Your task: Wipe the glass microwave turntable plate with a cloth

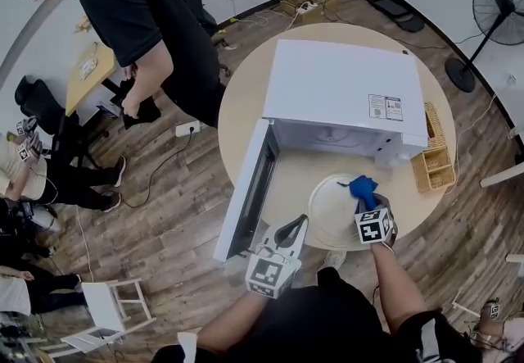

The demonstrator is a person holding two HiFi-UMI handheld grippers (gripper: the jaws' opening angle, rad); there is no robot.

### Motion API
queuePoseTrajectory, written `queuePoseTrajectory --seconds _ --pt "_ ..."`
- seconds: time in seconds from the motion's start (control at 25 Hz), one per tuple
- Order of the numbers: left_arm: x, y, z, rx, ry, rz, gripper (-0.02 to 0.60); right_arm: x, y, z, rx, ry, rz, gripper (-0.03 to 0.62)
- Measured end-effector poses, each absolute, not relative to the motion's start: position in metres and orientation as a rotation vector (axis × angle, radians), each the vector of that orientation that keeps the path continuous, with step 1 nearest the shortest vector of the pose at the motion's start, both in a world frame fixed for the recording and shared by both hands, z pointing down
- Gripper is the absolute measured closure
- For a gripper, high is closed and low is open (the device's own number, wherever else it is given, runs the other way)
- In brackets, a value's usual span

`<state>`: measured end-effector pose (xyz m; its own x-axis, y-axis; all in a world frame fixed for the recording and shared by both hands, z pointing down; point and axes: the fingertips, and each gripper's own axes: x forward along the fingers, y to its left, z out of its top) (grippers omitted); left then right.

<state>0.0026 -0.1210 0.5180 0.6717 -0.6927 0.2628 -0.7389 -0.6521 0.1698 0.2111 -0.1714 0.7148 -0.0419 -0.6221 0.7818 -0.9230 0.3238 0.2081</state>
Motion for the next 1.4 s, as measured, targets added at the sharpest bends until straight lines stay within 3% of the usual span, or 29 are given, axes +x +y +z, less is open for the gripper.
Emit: queuePoseTrajectory --seconds 0.76,1.4 --pt "-0.002 -0.118 0.52 2.601 -1.159 0.251 0.575 0.252 -0.167 0.709 1.466 -1.68 0.447 0.517" --pt "-0.002 -0.119 0.523 2.604 -1.153 0.267 0.575 0.145 -0.16 0.653 1.333 -1.997 0.403 0.517"
